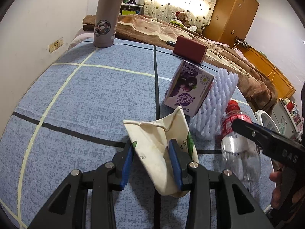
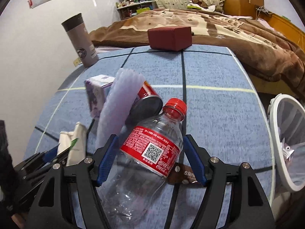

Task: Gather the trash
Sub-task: 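Grasp the beige paper bag with the left tool while the right tool grasps the clear Coca-Cola bottle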

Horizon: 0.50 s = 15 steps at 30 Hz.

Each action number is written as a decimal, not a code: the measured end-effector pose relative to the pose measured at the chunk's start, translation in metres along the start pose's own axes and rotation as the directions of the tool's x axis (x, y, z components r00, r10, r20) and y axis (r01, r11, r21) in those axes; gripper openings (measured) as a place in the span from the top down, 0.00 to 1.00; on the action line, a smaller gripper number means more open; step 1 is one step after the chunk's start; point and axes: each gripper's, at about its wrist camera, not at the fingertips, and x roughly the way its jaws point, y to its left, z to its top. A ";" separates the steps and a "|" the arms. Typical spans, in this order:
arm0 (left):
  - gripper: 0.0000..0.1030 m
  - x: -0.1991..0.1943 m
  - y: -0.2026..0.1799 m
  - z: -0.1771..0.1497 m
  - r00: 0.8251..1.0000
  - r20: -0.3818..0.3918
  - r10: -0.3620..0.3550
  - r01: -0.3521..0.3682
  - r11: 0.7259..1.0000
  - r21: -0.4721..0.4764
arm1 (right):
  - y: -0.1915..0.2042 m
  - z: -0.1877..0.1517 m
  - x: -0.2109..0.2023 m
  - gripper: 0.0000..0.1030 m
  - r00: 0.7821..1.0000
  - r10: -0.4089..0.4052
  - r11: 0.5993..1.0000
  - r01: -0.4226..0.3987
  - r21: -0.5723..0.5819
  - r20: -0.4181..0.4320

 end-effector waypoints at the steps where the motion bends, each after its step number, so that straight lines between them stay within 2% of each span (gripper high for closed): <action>1: 0.61 0.000 -0.001 0.000 1.000 -0.004 -0.004 0.004 1.000 0.001 | 0.001 -0.001 0.000 0.31 1.000 0.014 1.000 -0.014 -0.004 0.002; 5: 0.60 -0.001 0.000 -0.002 1.000 -0.003 0.001 -0.001 1.000 -0.003 | -0.001 -0.011 -0.013 0.31 0.999 0.011 1.000 -0.011 0.013 0.050; 8: 0.59 -0.001 0.000 -0.002 1.000 -0.004 0.001 -0.001 1.000 -0.006 | 0.007 -0.017 -0.012 0.31 0.999 0.040 0.999 -0.040 -0.002 0.025; 10: 0.59 -0.001 -0.001 -0.002 1.000 -0.003 0.007 -0.007 1.000 0.003 | 0.014 -0.020 -0.005 0.31 1.000 0.012 0.999 -0.012 -0.032 -0.002; 15: 0.59 0.001 -0.001 -0.002 1.000 -0.017 -0.002 0.002 1.000 0.001 | 0.010 -0.020 0.000 0.31 0.999 -0.045 0.998 0.046 -0.038 0.012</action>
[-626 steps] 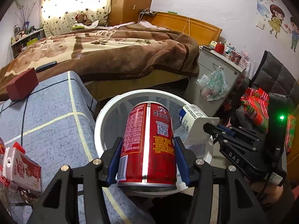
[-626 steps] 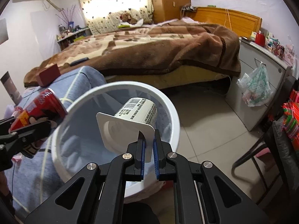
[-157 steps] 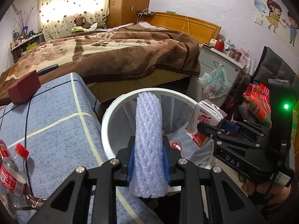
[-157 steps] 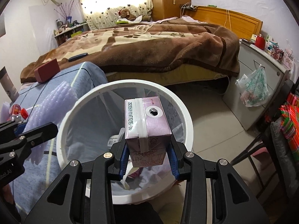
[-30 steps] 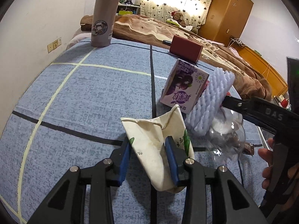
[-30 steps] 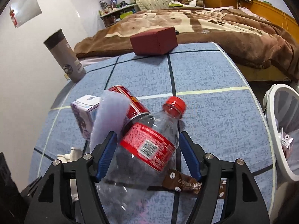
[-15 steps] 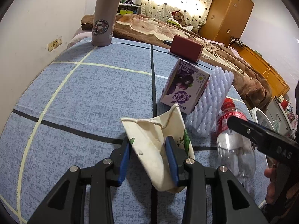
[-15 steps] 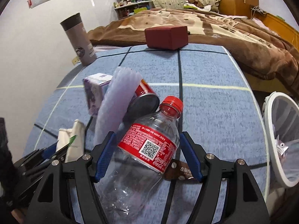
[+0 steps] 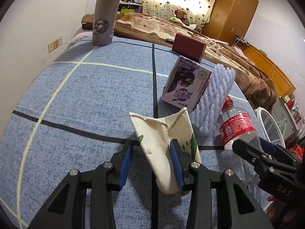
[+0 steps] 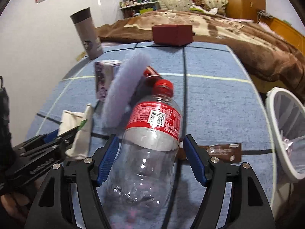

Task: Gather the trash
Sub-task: 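Grasp the beige paper bag with the left tool while the right tool grasps the clear Coca-Cola bottle, then carry the paper bag and bottle over the wastebasket and open both tools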

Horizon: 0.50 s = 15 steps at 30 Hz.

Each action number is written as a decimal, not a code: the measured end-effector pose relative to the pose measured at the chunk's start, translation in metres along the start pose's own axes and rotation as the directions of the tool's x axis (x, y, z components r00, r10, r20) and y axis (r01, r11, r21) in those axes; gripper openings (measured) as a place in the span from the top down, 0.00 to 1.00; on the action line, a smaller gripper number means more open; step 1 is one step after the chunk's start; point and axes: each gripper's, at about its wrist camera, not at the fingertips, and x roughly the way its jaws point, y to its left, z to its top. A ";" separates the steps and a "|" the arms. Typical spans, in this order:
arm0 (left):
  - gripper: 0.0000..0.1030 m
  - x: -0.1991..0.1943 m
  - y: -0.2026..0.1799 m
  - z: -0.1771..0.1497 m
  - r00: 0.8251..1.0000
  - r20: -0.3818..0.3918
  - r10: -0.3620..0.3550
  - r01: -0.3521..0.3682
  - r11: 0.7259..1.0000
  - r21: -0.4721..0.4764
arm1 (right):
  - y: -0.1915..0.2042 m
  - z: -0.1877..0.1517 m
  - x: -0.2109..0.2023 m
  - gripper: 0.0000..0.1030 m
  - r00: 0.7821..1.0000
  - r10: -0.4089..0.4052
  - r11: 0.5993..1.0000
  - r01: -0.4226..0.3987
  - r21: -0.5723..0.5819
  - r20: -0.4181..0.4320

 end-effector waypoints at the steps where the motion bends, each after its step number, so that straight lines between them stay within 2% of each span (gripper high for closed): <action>1: 0.59 0.000 -0.001 0.000 1.000 0.000 -0.004 0.004 1.000 0.002 | -0.001 0.000 0.000 0.31 1.000 -0.008 1.000 0.008 -0.005 -0.001; 6: 0.60 0.001 -0.007 0.000 1.000 0.003 0.004 -0.004 1.000 0.029 | -0.005 -0.001 0.001 0.32 1.000 -0.022 0.999 0.022 -0.025 0.009; 7: 0.60 0.001 -0.008 -0.001 1.000 0.002 0.001 -0.002 0.999 0.033 | -0.006 -0.001 0.000 0.37 1.000 -0.019 0.999 0.019 -0.027 0.014; 9: 0.61 0.002 -0.012 -0.003 1.000 -0.002 -0.003 0.003 0.999 0.052 | -0.006 -0.002 -0.001 0.38 0.999 -0.028 0.999 0.028 -0.031 0.025; 11: 0.65 0.001 -0.016 -0.005 1.000 0.000 -0.008 0.008 0.998 0.063 | -0.007 -0.005 -0.004 0.38 0.999 -0.023 0.999 0.024 -0.029 0.034; 15: 0.79 0.000 -0.021 -0.005 1.000 0.008 -0.018 0.018 0.997 0.081 | -0.009 -0.008 -0.006 0.38 0.999 -0.009 1.000 0.011 -0.023 0.048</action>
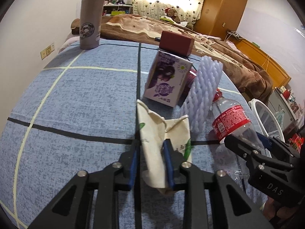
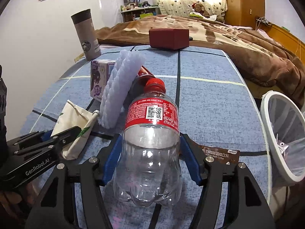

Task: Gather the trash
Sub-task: 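Carry the paper bag and bottle over the wastebasket and open both tools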

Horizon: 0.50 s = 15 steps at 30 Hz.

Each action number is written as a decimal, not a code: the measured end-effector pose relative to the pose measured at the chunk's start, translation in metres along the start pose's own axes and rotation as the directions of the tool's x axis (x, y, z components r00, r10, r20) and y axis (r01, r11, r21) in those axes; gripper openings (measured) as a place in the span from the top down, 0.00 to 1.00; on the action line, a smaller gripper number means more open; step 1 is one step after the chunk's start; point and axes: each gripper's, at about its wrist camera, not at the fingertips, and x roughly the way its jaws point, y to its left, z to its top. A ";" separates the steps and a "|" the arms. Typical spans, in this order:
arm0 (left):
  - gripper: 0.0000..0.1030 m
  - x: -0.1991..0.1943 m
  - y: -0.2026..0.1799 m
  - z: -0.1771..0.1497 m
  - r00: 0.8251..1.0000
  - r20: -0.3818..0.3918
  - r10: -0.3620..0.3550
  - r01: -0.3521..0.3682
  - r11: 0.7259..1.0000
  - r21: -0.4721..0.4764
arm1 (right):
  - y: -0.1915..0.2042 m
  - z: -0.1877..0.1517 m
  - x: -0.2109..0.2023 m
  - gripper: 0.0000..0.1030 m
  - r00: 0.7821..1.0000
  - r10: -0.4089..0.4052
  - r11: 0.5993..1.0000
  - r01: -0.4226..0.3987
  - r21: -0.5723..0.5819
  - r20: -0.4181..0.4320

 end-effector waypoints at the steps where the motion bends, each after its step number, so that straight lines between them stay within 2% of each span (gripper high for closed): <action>1: 0.81 -0.001 -0.001 0.000 1.000 0.003 0.000 0.000 1.000 0.005 | -0.001 -0.001 0.000 0.38 1.000 0.003 1.000 -0.003 0.002 0.004; 15: 0.81 -0.021 -0.016 0.003 0.998 0.058 0.003 -0.005 0.999 0.040 | -0.009 -0.004 -0.010 0.39 0.998 0.044 0.999 -0.045 0.020 0.051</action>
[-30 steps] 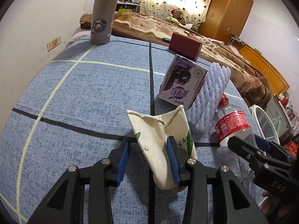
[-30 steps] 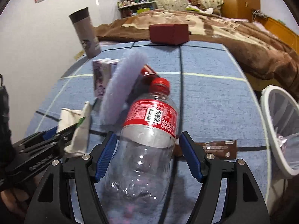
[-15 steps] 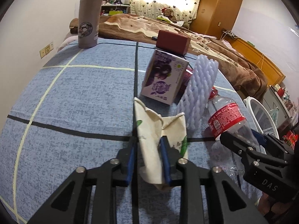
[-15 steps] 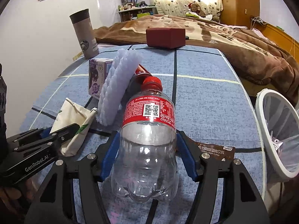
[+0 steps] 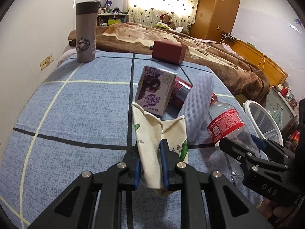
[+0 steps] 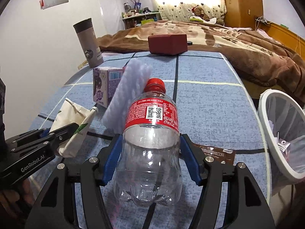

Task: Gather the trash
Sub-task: 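Carry the paper bag and bottle over the wastebasket and open both tools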

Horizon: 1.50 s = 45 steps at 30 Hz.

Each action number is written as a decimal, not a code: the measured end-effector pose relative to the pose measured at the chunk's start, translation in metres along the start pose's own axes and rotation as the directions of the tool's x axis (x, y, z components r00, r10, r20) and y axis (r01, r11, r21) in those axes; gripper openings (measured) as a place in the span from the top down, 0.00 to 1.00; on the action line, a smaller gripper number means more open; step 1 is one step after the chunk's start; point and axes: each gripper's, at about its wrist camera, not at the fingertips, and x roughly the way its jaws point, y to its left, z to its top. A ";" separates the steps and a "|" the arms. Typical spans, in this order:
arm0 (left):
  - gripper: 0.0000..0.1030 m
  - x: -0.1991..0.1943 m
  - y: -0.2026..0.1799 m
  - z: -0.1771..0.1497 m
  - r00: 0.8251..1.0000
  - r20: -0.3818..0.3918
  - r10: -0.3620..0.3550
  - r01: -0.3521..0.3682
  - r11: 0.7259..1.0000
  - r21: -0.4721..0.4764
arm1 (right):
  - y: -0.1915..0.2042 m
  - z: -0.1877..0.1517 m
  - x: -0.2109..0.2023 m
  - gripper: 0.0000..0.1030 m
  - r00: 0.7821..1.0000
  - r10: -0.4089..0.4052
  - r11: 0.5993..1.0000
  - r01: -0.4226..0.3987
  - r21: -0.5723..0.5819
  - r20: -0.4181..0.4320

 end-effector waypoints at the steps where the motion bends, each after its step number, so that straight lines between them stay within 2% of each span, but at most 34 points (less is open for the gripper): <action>1: 0.81 -0.002 -0.001 0.001 1.000 0.004 0.001 -0.001 1.000 -0.001 | -0.001 0.000 -0.002 0.39 1.000 0.001 1.000 -0.001 0.003 0.005; 11: 0.81 -0.015 -0.019 0.010 0.999 0.045 -0.012 0.011 0.999 0.031 | -0.013 0.003 -0.017 0.39 0.999 -0.005 1.000 0.004 0.018 0.041; 28: 0.81 -0.022 -0.075 0.025 0.996 0.072 -0.057 0.047 0.990 0.135 | -0.048 0.006 -0.042 0.39 0.995 -0.030 0.998 0.024 0.066 0.096; 37: 0.81 -0.021 -0.112 0.032 0.991 0.077 -0.108 0.092 0.978 0.188 | -0.074 0.006 -0.058 0.38 0.991 -0.071 0.993 0.059 0.103 0.115; 45: 0.81 -0.013 -0.156 0.039 0.984 0.075 -0.159 0.136 0.960 0.244 | -0.114 0.006 -0.076 0.38 0.982 -0.133 0.981 0.110 0.159 0.138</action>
